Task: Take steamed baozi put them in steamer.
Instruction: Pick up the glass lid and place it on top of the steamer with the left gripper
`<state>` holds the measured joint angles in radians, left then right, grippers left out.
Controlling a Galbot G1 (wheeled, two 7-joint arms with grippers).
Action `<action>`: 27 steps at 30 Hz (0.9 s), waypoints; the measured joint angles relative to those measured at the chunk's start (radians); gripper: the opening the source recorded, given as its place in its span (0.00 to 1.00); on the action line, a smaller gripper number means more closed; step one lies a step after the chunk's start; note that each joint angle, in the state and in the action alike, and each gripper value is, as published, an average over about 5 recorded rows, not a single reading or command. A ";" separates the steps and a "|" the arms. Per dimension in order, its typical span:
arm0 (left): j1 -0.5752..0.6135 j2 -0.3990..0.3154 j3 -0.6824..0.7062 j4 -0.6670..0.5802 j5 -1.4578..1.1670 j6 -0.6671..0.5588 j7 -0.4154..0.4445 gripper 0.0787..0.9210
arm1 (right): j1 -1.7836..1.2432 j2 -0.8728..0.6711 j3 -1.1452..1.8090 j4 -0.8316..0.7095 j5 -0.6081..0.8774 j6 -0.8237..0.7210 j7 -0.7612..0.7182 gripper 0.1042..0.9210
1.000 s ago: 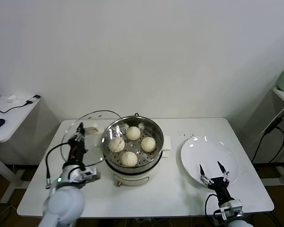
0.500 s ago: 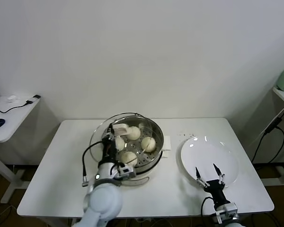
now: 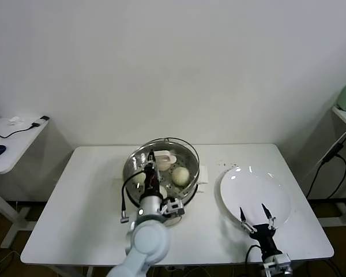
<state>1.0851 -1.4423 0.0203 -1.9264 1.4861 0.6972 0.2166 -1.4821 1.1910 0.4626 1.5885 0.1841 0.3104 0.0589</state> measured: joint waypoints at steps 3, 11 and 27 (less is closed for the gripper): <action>-0.003 -0.001 0.001 0.022 0.017 -0.001 0.002 0.07 | -0.003 0.001 0.003 -0.003 0.000 0.006 0.003 0.88; -0.004 -0.012 0.003 0.063 0.061 -0.010 0.002 0.07 | -0.007 0.008 0.003 -0.010 -0.003 0.019 0.006 0.88; 0.007 -0.017 -0.006 0.109 0.126 -0.032 -0.028 0.09 | -0.010 0.018 0.001 -0.017 -0.031 0.050 0.020 0.88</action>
<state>1.0923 -1.4589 0.0144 -1.8172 1.6121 0.6651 0.1887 -1.4921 1.2093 0.4634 1.5717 0.1530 0.3604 0.0787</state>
